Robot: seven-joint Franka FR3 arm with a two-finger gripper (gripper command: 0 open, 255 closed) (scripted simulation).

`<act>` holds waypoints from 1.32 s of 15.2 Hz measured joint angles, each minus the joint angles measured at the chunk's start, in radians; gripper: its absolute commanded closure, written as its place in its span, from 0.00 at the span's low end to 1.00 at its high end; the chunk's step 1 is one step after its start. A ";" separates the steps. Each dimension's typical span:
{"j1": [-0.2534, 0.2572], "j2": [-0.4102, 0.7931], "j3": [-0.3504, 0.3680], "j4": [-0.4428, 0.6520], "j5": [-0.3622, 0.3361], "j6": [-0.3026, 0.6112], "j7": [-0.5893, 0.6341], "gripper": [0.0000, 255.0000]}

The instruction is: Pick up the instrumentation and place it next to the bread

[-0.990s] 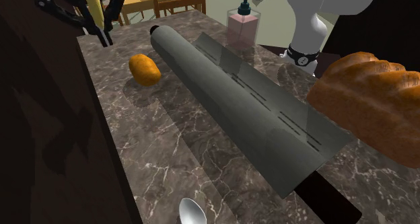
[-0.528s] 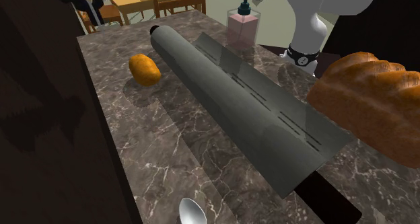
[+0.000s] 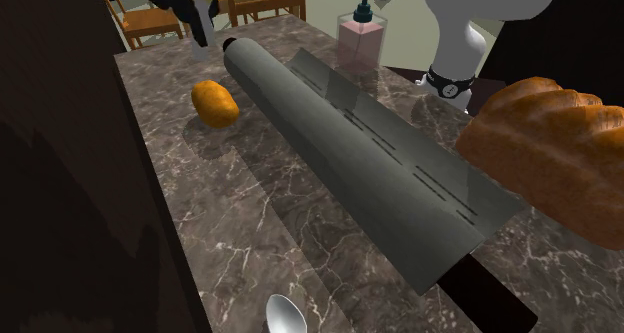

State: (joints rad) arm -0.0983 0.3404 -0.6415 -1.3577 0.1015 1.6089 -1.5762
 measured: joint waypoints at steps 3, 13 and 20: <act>0.083 -0.088 0.011 -0.117 -0.051 0.037 0.081 1.00; 0.268 -0.260 0.100 -0.292 -0.146 0.052 0.351 1.00; 0.364 -0.309 0.183 -0.344 -0.162 0.049 0.532 1.00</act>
State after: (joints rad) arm 0.2653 0.0318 -0.4589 -1.7019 -0.0601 1.6584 -1.0445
